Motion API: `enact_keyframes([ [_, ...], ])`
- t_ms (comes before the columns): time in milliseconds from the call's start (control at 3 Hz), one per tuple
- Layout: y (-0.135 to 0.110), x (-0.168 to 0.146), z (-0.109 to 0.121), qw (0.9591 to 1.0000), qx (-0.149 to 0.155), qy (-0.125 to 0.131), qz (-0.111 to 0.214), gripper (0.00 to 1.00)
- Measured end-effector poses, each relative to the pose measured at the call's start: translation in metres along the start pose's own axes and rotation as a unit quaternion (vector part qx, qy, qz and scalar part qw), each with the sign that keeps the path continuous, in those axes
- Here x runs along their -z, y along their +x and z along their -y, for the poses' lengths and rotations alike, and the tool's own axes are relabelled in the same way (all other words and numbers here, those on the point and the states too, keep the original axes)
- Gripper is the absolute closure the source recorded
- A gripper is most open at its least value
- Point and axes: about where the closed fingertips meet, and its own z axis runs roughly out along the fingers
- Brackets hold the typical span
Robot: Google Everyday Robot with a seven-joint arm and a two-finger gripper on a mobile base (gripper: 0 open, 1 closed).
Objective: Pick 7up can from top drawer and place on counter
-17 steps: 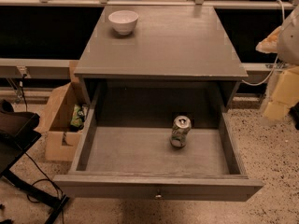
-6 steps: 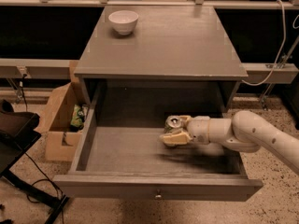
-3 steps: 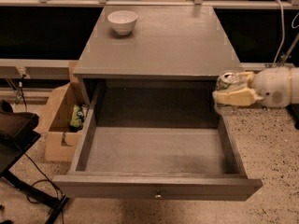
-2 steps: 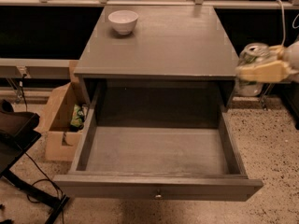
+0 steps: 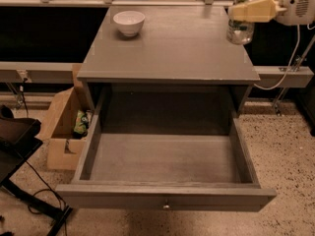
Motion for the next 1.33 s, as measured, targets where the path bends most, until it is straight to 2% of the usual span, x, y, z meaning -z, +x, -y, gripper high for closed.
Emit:
enact_keyframes([
  [333, -0.018, -0.055, 0.027, 0.9999, -0.003, 0.009, 0.010, 1.00],
  [667, -0.006, -0.105, 0.049, 0.9995, 0.000, 0.031, -0.005, 1.00],
  [1000, 0.079, -0.157, 0.075, 0.9972, -0.059, 0.038, -0.027, 1.00],
  [1333, 0.118, -0.169, 0.080, 0.9949, -0.091, 0.040, -0.020, 1.00],
])
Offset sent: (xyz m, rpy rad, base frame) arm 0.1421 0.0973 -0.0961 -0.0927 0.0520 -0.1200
